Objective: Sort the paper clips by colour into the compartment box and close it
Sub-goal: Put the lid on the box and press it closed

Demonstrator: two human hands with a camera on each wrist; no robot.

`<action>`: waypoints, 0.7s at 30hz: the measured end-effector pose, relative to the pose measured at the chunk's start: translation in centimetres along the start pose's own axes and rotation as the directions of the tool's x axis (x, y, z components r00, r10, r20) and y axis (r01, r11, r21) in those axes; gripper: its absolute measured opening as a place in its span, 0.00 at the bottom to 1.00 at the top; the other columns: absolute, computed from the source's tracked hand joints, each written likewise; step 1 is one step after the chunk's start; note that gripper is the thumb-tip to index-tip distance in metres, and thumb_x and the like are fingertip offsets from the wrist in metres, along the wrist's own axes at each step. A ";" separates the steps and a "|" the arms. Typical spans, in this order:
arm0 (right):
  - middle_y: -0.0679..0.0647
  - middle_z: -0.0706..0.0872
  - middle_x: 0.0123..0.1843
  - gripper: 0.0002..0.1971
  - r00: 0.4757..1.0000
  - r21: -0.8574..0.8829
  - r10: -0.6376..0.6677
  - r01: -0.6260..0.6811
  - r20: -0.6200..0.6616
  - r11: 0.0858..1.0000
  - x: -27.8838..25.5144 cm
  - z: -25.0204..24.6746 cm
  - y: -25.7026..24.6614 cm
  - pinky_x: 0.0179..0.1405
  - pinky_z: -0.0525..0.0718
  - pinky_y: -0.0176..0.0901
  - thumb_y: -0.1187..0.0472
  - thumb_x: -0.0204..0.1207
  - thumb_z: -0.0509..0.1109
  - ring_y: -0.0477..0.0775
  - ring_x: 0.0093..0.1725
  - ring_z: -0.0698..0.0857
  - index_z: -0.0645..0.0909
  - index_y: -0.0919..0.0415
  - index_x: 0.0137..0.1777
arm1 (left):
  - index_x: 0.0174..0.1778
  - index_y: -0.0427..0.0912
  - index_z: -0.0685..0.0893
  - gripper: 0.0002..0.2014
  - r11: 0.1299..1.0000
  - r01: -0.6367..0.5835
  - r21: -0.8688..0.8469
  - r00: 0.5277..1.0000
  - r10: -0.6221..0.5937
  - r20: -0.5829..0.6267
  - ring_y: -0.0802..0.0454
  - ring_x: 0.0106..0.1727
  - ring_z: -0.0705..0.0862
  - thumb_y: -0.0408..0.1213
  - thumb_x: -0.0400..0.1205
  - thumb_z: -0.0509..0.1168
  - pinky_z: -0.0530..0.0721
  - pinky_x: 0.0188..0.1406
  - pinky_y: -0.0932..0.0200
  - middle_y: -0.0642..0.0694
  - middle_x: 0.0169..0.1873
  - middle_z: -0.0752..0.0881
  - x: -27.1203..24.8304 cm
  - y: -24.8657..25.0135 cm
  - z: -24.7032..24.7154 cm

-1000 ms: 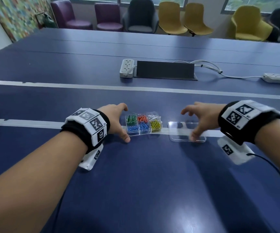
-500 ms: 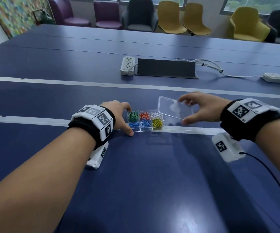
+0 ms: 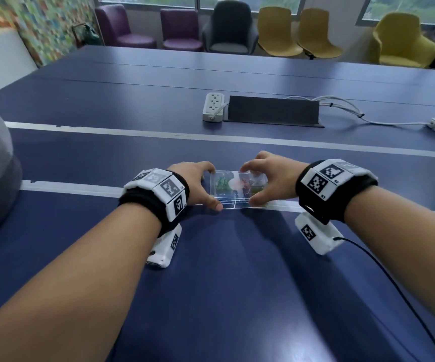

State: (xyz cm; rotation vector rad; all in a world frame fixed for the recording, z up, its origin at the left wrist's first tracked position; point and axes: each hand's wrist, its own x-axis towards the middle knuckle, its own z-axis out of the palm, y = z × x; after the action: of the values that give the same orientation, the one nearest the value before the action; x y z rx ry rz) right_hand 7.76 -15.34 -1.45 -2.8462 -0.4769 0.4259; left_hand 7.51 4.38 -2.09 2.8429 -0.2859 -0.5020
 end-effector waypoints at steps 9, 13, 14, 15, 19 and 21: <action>0.50 0.71 0.63 0.37 1.000 0.026 0.030 -0.030 0.004 0.999 -0.4 0.0 0.4 0.67 0.79 0.51 0.51 0.62 0.80 0.53 0.63 0.79 0.72 0.50 0.73 | 0.69 0.59 0.71 0.43 0.997 0.007 0.079 1.000 -0.006 -0.009 0.45 0.61 0.82 0.64 0.58 0.77 0.79 0.58 0.53 0.50 0.61 0.82 0.6 0.3 0.3; 0.47 0.69 0.58 0.38 1.000 0.056 0.026 -0.026 0.005 0.998 -0.6 0.1 0.6 0.67 0.79 0.49 0.51 0.62 0.81 0.51 0.61 0.78 0.72 0.51 0.72 | 0.66 0.61 0.71 0.39 0.996 0.002 0.085 0.999 0.002 -0.041 0.45 0.54 0.82 0.63 0.58 0.75 0.82 0.53 0.53 0.50 0.53 0.83 0.7 0.4 0.6; 0.48 0.70 0.59 0.38 1.000 0.059 0.026 -0.026 0.008 0.998 -0.7 0.1 0.7 0.68 0.79 0.49 0.51 0.61 0.81 0.51 0.62 0.79 0.72 0.51 0.72 | 0.65 0.60 0.71 0.39 0.996 -0.002 0.091 0.999 0.006 -0.043 0.45 0.53 0.82 0.62 0.59 0.75 0.83 0.53 0.53 0.49 0.52 0.83 0.8 0.4 0.7; 0.50 0.71 0.60 0.38 1.000 0.062 0.023 -0.023 0.008 0.998 -0.8 0.1 0.7 0.68 0.78 0.50 0.51 0.61 0.81 0.52 0.62 0.79 0.72 0.52 0.72 | 0.65 0.60 0.71 0.38 0.995 -0.004 0.096 0.999 0.009 -0.043 0.45 0.52 0.82 0.62 0.59 0.74 0.83 0.53 0.53 0.49 0.51 0.83 0.8 0.5 0.6; 0.53 0.73 0.65 0.37 1.000 0.054 0.014 -0.014 0.003 0.998 -0.8 0.1 0.5 0.68 0.78 0.50 0.51 0.62 0.81 0.54 0.64 0.79 0.73 0.52 0.72 | 0.66 0.58 0.71 0.40 0.995 0.009 0.102 1.000 -0.007 -0.015 0.45 0.55 0.83 0.63 0.59 0.75 0.83 0.56 0.52 0.49 0.55 0.83 0.8 0.5 0.3; 0.53 0.74 0.66 0.36 1.000 0.027 0.015 -0.015 0.002 1.000 -0.7 0.1 0.4 0.67 0.79 0.50 0.50 0.63 0.80 0.55 0.64 0.79 0.73 0.51 0.72 | 0.67 0.57 0.72 0.42 0.994 0.019 0.110 1.000 -0.020 0.008 0.45 0.60 0.82 0.65 0.58 0.76 0.81 0.59 0.51 0.50 0.59 0.82 0.8 0.5 0.2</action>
State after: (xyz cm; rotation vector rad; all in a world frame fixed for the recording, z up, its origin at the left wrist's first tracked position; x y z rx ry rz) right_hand 7.17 -15.94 -1.43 -2.8256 -0.4475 0.4350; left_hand 8.14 3.69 -2.36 2.9529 -0.2967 -0.5187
